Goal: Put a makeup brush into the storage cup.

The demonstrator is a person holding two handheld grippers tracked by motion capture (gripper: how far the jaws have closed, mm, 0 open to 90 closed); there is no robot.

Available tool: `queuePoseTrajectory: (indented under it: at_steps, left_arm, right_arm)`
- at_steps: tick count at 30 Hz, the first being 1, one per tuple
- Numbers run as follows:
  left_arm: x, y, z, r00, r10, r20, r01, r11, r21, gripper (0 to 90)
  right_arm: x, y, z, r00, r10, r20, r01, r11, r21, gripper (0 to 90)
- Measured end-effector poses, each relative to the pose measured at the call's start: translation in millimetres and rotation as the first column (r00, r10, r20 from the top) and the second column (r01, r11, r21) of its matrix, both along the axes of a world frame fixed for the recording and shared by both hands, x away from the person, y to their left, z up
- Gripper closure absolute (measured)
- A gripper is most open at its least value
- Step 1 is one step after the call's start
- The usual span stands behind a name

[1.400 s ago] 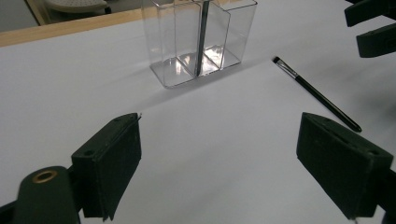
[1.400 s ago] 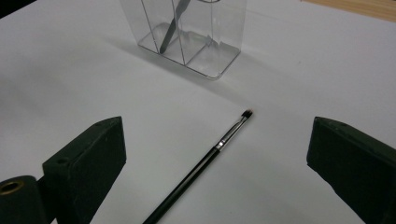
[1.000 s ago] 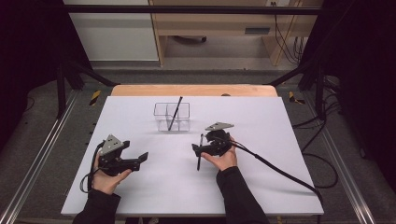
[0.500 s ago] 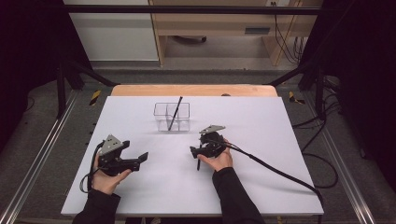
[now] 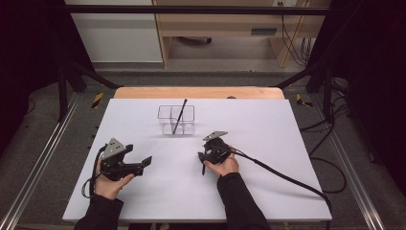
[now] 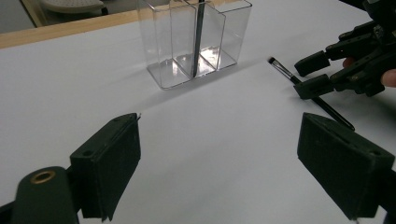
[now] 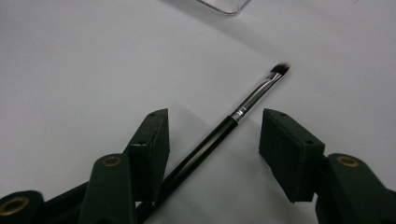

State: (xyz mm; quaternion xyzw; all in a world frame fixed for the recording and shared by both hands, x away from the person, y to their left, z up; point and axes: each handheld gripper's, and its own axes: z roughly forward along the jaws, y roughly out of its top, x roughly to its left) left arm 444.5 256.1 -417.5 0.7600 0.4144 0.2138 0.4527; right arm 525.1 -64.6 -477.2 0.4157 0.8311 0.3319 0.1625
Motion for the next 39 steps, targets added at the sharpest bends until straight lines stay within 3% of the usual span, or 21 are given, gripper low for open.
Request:
queuePoseTrajectory:
  at_steps: [7,24,32,39]
  left_arm:
    - [0.0,-1.1,-0.3,1.0000,-0.002,-0.001,0.002,1.0000,0.006,12.5]
    - [-0.2,-2.8,-0.7,0.9999,-0.015,-0.007,0.015,0.9999,0.007,12.8]
    - [-0.2,-2.4,-0.6,0.9998,-0.017,-0.009,0.017,0.9998,0.004,13.0]
    - [-0.2,-2.4,-0.5,0.9998,-0.019,-0.010,0.019,0.9998,0.005,13.2]
  right_arm:
    - [0.5,-0.8,0.8,1.0000,0.005,0.002,-0.005,0.9999,-0.013,49.5]
    - [0.4,-2.9,5.0,0.9989,0.040,-0.024,-0.041,0.9988,-0.027,76.7]
    - [1.9,-5.0,6.9,0.9979,0.051,-0.040,-0.052,0.9976,-0.045,83.5]
    - [3.3,-5.7,7.3,0.9971,0.062,-0.046,-0.064,0.9970,-0.044,84.0]
